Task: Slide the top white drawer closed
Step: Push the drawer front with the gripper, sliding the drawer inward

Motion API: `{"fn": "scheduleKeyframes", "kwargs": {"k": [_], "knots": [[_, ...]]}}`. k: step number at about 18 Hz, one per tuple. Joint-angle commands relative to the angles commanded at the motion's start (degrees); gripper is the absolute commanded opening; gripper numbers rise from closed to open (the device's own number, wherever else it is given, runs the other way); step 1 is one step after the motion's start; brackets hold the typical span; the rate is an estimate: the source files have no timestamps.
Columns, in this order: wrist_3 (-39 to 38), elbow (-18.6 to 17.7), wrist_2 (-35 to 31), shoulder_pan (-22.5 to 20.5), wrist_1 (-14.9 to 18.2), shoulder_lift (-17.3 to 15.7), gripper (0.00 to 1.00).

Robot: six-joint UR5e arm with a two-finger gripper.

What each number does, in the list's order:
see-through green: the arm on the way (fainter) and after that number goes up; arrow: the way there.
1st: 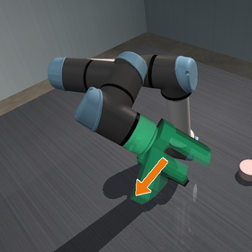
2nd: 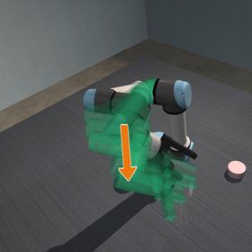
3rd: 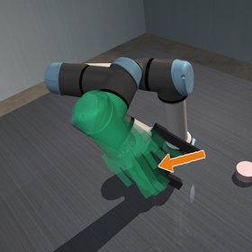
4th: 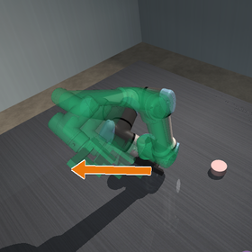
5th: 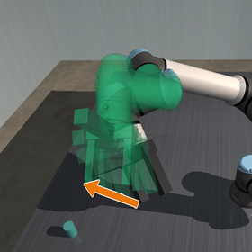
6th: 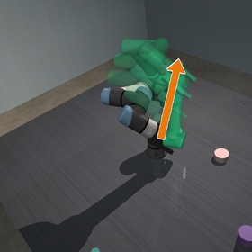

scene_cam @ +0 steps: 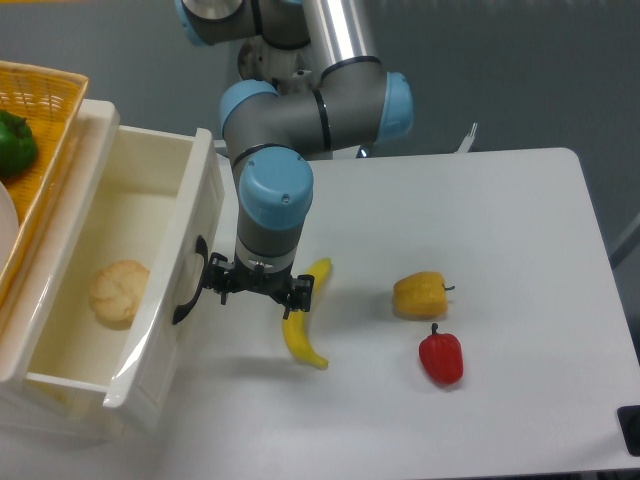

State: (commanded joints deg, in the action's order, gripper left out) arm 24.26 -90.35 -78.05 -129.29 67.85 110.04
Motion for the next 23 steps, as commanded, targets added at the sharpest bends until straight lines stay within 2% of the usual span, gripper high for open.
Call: {"fn": "scheduleKeyframes", "kwargs": {"k": [23], "knots": [[-0.3,0.0,-0.3,5.4,-0.2,-0.9,1.0]]}}
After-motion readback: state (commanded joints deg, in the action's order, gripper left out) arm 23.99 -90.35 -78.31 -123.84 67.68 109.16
